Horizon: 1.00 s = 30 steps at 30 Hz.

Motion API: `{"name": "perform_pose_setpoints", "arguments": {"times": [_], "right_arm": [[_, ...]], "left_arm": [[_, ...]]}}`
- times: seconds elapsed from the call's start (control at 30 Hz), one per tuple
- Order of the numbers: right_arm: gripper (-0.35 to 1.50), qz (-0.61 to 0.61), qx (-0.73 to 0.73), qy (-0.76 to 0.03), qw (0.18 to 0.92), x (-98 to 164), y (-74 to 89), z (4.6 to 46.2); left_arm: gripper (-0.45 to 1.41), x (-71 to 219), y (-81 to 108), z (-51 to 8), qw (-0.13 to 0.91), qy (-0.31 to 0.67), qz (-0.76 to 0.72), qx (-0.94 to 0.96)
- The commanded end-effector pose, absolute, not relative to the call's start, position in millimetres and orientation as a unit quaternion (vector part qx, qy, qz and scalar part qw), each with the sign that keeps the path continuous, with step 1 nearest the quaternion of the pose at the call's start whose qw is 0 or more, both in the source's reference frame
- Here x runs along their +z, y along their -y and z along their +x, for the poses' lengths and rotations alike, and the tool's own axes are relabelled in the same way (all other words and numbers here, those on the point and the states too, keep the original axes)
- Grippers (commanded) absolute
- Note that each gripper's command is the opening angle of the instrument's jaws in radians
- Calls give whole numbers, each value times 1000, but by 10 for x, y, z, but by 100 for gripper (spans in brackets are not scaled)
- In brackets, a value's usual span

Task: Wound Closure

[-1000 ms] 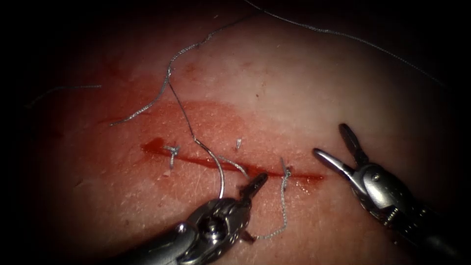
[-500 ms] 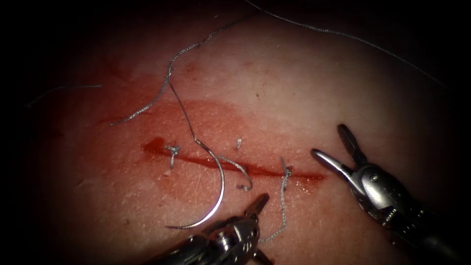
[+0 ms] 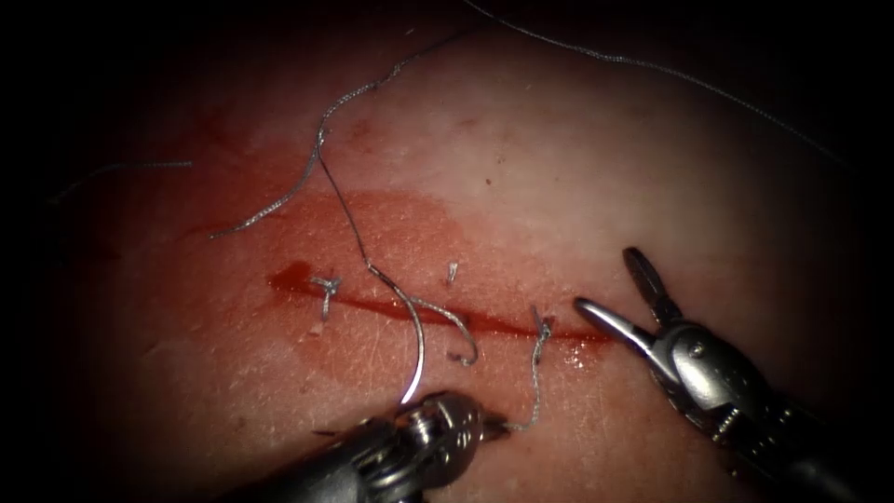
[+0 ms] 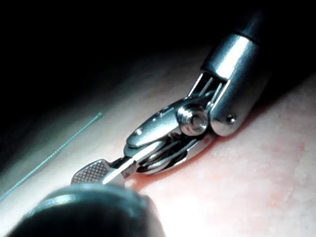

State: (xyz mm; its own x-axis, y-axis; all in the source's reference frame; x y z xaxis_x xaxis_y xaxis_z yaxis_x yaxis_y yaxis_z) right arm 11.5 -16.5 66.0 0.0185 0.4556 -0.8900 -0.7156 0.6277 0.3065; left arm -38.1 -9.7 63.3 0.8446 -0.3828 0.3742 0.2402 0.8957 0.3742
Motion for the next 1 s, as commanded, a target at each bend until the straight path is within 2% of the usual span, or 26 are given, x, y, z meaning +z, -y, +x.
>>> {"name": "perform_pose_setpoints", "arguments": {"times": [0.03, 0.1, 0.17, 0.27, 0.33, 0.37, 0.4, 0.5, 1.0], "right_arm": [[104, -112, 411, -569, 704, 656, 156, 121], [106, -101, 355, -585, 723, 652, 161, 118], [96, -83, 288, -602, 741, 645, 171, 113], [94, -76, 226, -599, 765, 637, 179, 109], [101, -76, 206, -599, 770, 637, 181, 108], [116, -79, 180, -601, 775, 638, 184, 108], [121, -77, 170, -601, 777, 639, 185, 108], [123, -76, 149, -605, 778, 641, 188, 110], [128, -115, 131, -592, 787, 659, 195, 173]], "left_arm": [[-45, 614, 75, -385, 948, 224, 147, -169], [-45, 601, 63, -384, 947, 232, 133, -176], [-45, 593, 55, -384, 947, 237, 123, -181], [-45, 592, 53, -383, 948, 234, 114, -184], [-45, 593, 51, -383, 948, 235, 110, -186], [-45, 594, 49, -383, 947, 239, 104, -187], [-45, 594, 48, -382, 947, 242, 100, -188], [-45, 593, 44, -381, 947, 239, 93, -191], [-45, 570, 26, -379, 941, 255, 62, -215]]}}
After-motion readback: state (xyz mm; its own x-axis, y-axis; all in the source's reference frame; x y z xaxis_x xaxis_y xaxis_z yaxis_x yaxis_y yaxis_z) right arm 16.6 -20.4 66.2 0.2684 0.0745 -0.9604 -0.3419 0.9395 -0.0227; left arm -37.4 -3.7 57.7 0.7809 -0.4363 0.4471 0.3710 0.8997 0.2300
